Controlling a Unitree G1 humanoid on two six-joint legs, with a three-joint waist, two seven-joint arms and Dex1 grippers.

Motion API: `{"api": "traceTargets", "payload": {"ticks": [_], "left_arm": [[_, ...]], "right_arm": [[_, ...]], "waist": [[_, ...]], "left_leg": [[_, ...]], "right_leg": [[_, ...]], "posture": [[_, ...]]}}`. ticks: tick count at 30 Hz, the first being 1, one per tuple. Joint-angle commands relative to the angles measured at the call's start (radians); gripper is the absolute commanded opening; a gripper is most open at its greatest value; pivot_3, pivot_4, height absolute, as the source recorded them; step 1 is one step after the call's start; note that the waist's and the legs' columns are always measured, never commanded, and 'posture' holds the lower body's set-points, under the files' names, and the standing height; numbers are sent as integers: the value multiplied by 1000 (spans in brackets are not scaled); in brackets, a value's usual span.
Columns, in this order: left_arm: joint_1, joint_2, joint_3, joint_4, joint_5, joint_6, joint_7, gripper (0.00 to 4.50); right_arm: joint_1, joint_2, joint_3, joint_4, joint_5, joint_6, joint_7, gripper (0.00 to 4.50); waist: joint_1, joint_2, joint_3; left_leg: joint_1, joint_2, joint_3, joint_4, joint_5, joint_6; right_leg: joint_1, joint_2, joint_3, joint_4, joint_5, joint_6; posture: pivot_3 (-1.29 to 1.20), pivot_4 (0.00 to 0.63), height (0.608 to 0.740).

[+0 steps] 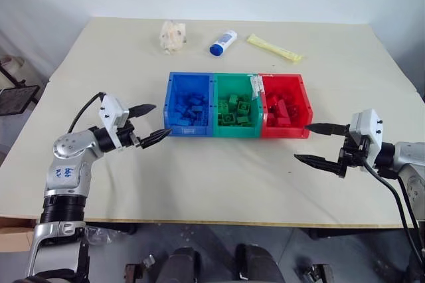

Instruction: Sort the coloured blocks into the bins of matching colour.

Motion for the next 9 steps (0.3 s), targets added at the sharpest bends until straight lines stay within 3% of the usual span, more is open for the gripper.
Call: {"api": "traceTargets", "payload": {"ticks": [1, 9], "left_arm": [[32, 38, 32, -6, -14, -38, -37, 4488], [55, 61, 49, -13, -27, -58, -61, 4488]], "right_arm": [[1, -17, -32, 3, 3, -21, 12, 4500], [15, -11, -30, 4, -3, -24, 10, 4500]], "waist": [[-1, 0, 0], [-3, 0, 0]], "left_leg": [[0, 0, 0, 0, 0, 0], [0, 0, 0, 0, 0, 0]], "right_leg": [[0, 0, 0, 0, 0, 0], [0, 0, 1, 0, 0, 0]], "posture": [[0, 150, 740], [0, 150, 740]]}}
